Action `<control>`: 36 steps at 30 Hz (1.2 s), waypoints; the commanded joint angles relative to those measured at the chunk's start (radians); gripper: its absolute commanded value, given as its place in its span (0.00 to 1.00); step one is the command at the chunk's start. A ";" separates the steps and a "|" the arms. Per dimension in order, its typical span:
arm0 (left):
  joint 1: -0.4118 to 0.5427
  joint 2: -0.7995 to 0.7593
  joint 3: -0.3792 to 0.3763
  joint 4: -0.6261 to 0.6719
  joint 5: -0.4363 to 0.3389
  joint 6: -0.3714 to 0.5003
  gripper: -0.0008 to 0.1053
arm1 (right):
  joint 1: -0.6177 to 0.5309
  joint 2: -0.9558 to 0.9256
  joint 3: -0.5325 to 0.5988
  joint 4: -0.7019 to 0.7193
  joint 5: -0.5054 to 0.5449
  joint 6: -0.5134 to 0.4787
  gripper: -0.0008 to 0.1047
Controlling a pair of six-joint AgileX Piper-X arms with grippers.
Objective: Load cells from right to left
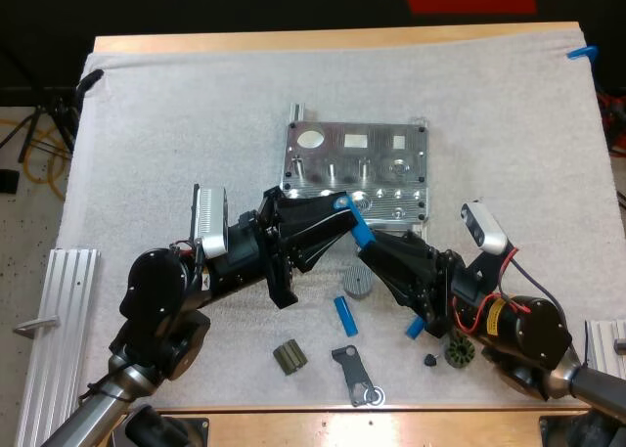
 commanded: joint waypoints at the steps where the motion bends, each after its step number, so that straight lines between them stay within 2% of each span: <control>1: -0.005 -0.004 -0.006 -0.009 0.045 -0.011 0.15 | -0.012 -0.006 -0.010 -0.012 0.017 -0.011 0.01; 8: -0.005 -0.004 -0.006 -0.009 0.051 -0.011 0.15 | -0.056 -0.006 -0.010 -0.055 0.028 -0.004 0.01; 22: -0.005 -0.004 -0.006 0.000 0.059 -0.011 0.17 | -0.056 -0.006 -0.010 -0.060 0.012 0.002 0.01; 24: -0.005 -0.004 -0.006 0.000 0.063 -0.011 0.21 | -0.056 -0.006 -0.010 -0.060 0.008 0.002 0.01; 27: -0.005 -0.004 -0.006 0.000 0.084 -0.011 0.40 | -0.056 -0.006 -0.010 -0.060 0.005 0.002 0.01; 29: -0.005 -0.004 -0.006 0.000 0.088 -0.011 0.56 | -0.056 -0.006 -0.010 -0.053 -0.011 0.002 0.01; 31: -0.005 -0.004 -0.006 -0.002 0.094 -0.011 0.62 | -0.056 -0.006 -0.010 -0.045 -0.031 -0.001 0.01; 36: -0.005 -0.004 -0.006 -0.028 0.104 0.012 0.62 | -0.056 -0.006 -0.010 0.003 -0.070 -0.008 0.01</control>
